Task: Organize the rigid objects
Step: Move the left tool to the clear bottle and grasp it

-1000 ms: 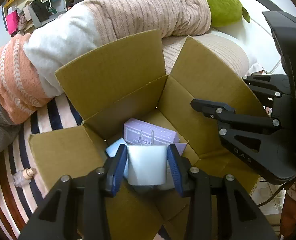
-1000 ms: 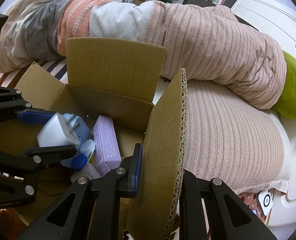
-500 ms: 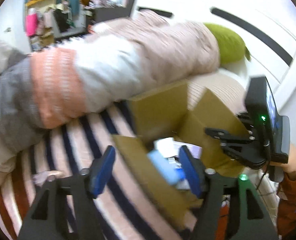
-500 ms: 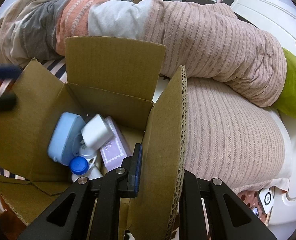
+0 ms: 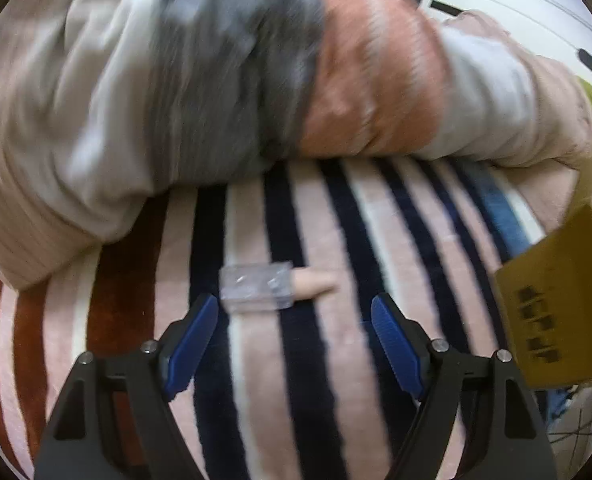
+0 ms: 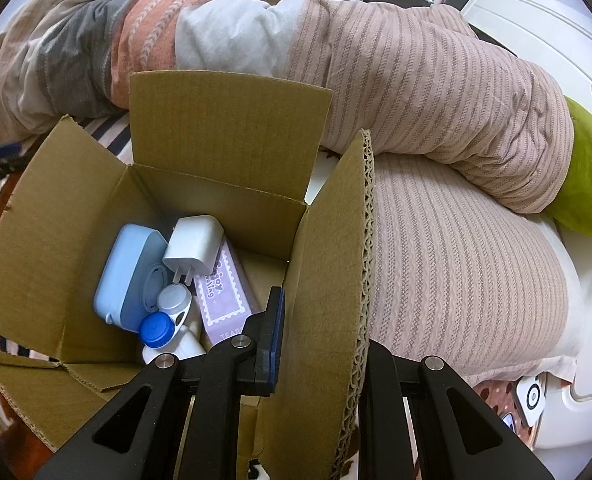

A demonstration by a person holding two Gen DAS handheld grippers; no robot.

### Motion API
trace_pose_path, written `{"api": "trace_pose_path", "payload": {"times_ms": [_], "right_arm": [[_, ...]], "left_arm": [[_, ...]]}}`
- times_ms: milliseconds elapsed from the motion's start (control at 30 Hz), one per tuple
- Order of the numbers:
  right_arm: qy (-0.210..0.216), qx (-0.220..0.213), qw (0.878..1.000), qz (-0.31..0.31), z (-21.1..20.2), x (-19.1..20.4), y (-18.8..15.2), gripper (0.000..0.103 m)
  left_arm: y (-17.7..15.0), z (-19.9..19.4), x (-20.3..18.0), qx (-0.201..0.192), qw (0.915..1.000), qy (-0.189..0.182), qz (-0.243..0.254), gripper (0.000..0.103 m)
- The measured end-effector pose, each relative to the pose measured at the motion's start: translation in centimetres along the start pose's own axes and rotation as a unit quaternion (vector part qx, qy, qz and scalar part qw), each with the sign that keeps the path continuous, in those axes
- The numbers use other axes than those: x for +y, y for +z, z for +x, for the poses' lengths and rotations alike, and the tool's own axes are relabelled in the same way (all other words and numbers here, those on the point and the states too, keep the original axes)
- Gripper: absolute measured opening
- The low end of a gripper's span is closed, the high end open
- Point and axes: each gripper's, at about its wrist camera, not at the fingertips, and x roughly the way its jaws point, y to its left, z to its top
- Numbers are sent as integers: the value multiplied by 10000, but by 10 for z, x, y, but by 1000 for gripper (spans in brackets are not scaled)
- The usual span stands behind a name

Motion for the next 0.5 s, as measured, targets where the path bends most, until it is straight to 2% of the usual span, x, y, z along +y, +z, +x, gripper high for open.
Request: {"api": "trace_pose_path", "payload": {"times_ms": [100,267,467,500], "right_arm": [[6,8,10000,4,1,-1,0,11],[10,12,10000,5,1,-1,-1,11],[12,4,10000,6,1,-1,0,11],[18,9,10000,3,1,-1,-1,11]], "left_arm": [[-5,21,10,172,9997,30,-162,77],[-6,40,21,291,9961,-320,-770,77],[4,56,13,219,9957,88,-896,76],[6,58,11,196,9958,131,-886,72]]}}
